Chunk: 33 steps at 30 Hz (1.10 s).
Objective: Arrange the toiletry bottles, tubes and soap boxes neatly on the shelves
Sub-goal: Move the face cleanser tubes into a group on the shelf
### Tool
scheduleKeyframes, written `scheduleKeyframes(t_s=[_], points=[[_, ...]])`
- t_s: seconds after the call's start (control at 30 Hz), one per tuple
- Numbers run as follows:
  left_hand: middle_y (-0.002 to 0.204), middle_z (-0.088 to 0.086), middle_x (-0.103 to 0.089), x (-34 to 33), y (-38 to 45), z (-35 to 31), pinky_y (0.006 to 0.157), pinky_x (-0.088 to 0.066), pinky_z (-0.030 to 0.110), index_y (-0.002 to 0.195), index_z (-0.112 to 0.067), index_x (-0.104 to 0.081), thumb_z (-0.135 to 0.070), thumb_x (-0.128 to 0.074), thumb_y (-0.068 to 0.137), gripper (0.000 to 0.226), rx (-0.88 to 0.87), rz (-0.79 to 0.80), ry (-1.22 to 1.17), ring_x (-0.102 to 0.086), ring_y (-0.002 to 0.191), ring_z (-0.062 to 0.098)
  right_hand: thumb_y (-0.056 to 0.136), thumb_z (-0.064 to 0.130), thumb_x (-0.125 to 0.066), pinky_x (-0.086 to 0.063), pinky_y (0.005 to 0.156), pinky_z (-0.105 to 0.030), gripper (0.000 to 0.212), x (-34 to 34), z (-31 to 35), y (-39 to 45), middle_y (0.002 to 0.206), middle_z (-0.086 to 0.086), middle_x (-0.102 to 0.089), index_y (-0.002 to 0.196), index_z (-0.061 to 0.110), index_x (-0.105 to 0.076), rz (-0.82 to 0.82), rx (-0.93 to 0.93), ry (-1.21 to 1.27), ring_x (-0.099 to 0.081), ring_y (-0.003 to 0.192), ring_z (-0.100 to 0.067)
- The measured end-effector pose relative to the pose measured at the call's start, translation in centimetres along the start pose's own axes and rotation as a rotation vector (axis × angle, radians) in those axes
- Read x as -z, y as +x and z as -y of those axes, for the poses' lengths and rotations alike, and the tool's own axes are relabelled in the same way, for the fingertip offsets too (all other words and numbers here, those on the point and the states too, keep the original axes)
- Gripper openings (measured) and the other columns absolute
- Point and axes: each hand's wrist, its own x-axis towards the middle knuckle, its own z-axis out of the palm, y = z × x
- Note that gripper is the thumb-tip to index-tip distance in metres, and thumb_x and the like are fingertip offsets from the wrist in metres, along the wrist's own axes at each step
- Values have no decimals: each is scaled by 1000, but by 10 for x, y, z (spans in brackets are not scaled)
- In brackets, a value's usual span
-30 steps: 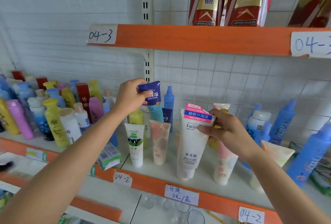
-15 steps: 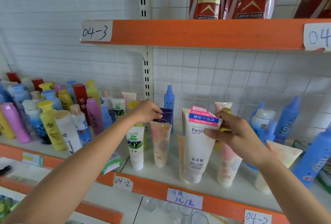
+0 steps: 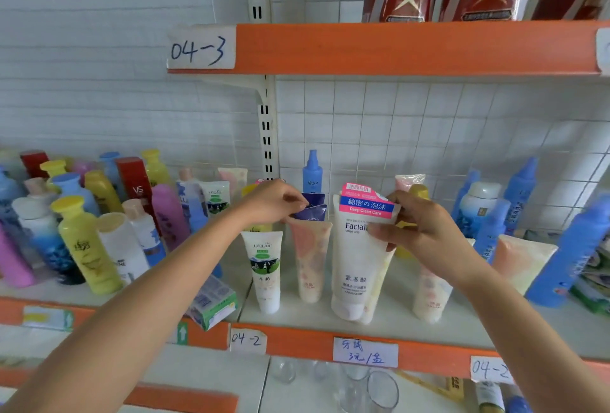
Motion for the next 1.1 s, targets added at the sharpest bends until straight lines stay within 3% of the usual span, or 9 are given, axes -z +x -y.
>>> scheduleKeyframes(t_s=[0.07, 0.17, 0.3, 0.43, 0.57, 0.67, 0.77, 0.93, 1.1], points=[[102, -2, -70, 8, -6, 4, 80, -46, 23, 103, -17, -71, -21, -57, 90, 19, -48, -77, -38, -62, 92, 9, 80, 7, -69, -54, 59, -25, 14, -8, 4, 4, 75, -1, -67, 84, 17, -60, 2, 8, -14, -61, 63, -13], [95, -2, -72, 25, -23, 2, 75, -49, 16, 100, -14, -71, -18, -59, 90, 16, -128, -148, -212, -63, 76, -4, 80, 8, -69, -57, 64, -33, 11, -22, 10, 14, 77, -4, -67, 85, 11, -60, 2, 13, -3, -64, 69, -21], [90, -10, -69, 56, -62, -9, 67, -49, 8, 106, -18, -65, -31, -45, 94, 27, -195, -141, -416, -63, 71, -11, 79, 9, -70, -52, 60, -24, 13, -48, 26, 32, 74, 1, -68, 82, 19, -62, 37, 51, 19, -64, 66, -17], [97, -7, -71, 76, -86, 3, 73, -52, 16, 98, -19, -66, -31, -62, 83, 19, -203, -87, -396, -65, 80, -3, 80, 8, -69, -50, 60, -23, 17, -80, 39, 52, 81, -1, -69, 95, 14, -64, 89, 77, 45, -62, 66, -10], [94, 0, -71, 89, -98, 25, 73, -53, 20, 95, -6, -67, -16, -74, 75, 23, -150, -195, -314, -67, 81, 4, 81, 13, -69, -56, 69, -32, 24, -111, 53, 68, 91, -7, -69, 104, 13, -63, 153, 121, 3, -64, 77, -19], [85, -5, -69, 97, -107, 42, 69, -54, 19, 81, -15, -66, -12, -74, 75, 11, -110, -296, -298, -65, 73, 0, 81, 20, -68, -53, 71, -16, 24, -124, 61, 77, 92, -6, -68, 103, 15, -62, 198, 136, -51, -63, 78, -12], [77, -14, -66, 112, -114, 59, 65, -52, 16, 71, -27, -60, -7, -74, 74, 24, -65, -442, -311, -63, 66, -6, 83, 23, -67, -40, 72, -1, 28, -131, 58, 84, 92, 6, -65, 110, 17, -61, 201, 157, -280, -58, 79, 0], [83, 1, -70, 139, -119, 88, 76, -56, 46, 80, -17, -64, -6, -73, 75, 15, 47, -599, -278, -69, 83, 26, 87, 20, -61, -44, 82, -18, 29, -140, 46, 89, 99, 5, -64, 116, 17, -60, 269, 122, -498, -58, 89, -10], [88, 2, -70, 141, -121, 108, 80, -55, 50, 74, -26, -60, -11, -72, 77, 19, 117, -572, -250, -68, 85, 25, 88, 32, -58, -47, 88, -24, 27, -144, 39, 87, 108, 5, -64, 111, 19, -62, 413, 73, -723, -59, 97, -11]])
